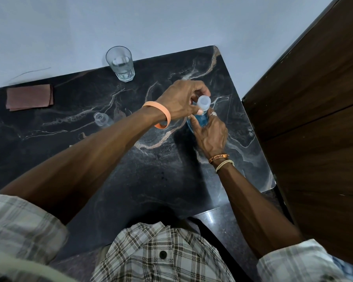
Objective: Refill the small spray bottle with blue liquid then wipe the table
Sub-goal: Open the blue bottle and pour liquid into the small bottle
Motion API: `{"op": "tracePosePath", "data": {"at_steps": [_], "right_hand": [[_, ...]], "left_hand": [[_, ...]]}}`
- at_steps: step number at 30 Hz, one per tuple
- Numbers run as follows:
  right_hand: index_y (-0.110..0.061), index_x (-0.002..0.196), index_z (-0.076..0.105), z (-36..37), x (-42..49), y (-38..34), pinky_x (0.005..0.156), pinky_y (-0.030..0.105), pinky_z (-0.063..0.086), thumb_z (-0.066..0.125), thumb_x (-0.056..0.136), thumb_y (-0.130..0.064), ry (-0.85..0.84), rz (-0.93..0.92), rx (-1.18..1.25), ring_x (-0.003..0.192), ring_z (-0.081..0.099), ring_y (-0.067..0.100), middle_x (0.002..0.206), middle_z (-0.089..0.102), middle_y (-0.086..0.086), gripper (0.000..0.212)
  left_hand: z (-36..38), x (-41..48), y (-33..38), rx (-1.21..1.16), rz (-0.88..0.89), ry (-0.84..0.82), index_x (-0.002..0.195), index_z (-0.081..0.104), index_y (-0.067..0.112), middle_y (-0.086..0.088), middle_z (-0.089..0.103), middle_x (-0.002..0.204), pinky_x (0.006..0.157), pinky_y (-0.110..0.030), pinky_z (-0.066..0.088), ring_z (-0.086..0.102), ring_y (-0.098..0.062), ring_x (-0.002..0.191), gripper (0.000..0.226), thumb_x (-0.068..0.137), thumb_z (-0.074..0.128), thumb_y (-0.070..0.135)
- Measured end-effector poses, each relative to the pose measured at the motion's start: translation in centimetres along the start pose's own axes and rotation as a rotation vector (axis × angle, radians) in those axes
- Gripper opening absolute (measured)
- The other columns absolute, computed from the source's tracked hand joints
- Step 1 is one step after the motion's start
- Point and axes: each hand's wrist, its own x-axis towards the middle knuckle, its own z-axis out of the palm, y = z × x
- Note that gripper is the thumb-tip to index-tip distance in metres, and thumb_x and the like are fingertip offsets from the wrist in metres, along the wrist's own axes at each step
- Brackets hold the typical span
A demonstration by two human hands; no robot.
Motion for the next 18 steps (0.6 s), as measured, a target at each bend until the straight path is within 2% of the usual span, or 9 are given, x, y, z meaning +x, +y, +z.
{"op": "tracePosePath", "data": {"at_steps": [4, 8, 12, 15, 18], "right_hand": [[-0.018, 0.124, 0.061, -0.3, 0.2, 0.1, 0.072, 0.035, 0.057, 0.062, 0.083, -0.062, -0.042, 0.018, -0.009, 0.09, 0.069, 0.023, 0.105, 0.073, 0.004, 0.06], [-0.019, 0.122, 0.062, -0.7, 0.6, 0.2, 0.075, 0.039, 0.058, 0.066, 0.081, -0.061, -0.072, 0.016, 0.02, 0.092, 0.069, 0.025, 0.106, 0.073, 0.004, 0.059], [-0.02, 0.119, 0.064, -0.9, 0.7, 0.0, 0.074, 0.04, 0.058, 0.069, 0.079, -0.061, -0.063, 0.032, -0.013, 0.09, 0.07, 0.026, 0.103, 0.074, 0.004, 0.057], [-0.019, 0.117, 0.064, -1.0, 0.7, -0.1, 0.074, 0.041, 0.058, 0.069, 0.077, -0.063, -0.066, 0.052, -0.008, 0.09, 0.07, 0.027, 0.102, 0.074, 0.004, 0.059], [-0.023, 0.126, 0.059, -1.3, 0.9, 0.0, 0.079, 0.039, 0.057, 0.07, 0.072, -0.07, -0.138, 0.034, 0.001, 0.098, 0.068, 0.023, 0.112, 0.072, 0.002, 0.073]], "left_hand": [[0.0, 0.0, 0.5, 0.0, 0.016, 0.003, 0.102, 0.068, 0.023, 0.018, 0.066, 0.089, 0.068, -0.007, 0.049, 0.062, 0.01, 0.078, 0.039, 0.069, 0.087, 0.017], [0.1, -0.4, 0.5, -0.003, 0.015, 0.026, 0.104, 0.069, 0.02, 0.01, 0.07, 0.096, 0.073, -0.016, 0.053, 0.064, -0.001, 0.085, 0.038, 0.07, 0.086, 0.019], [0.4, -0.4, 1.0, 0.015, 0.036, 0.076, 0.102, 0.068, 0.02, 0.01, 0.069, 0.095, 0.07, -0.013, 0.05, 0.064, -0.005, 0.086, 0.038, 0.069, 0.086, 0.023], [0.6, -0.3, 1.6, -0.085, 0.012, 0.173, 0.101, 0.067, 0.019, 0.009, 0.07, 0.095, 0.069, -0.014, 0.053, 0.064, -0.006, 0.084, 0.038, 0.068, 0.086, 0.024], [0.3, -0.5, 1.8, -0.289, -0.032, 0.274, 0.106, 0.067, 0.013, 0.001, 0.07, 0.1, 0.076, -0.02, 0.056, 0.067, -0.012, 0.09, 0.04, 0.07, 0.086, 0.012]]}}
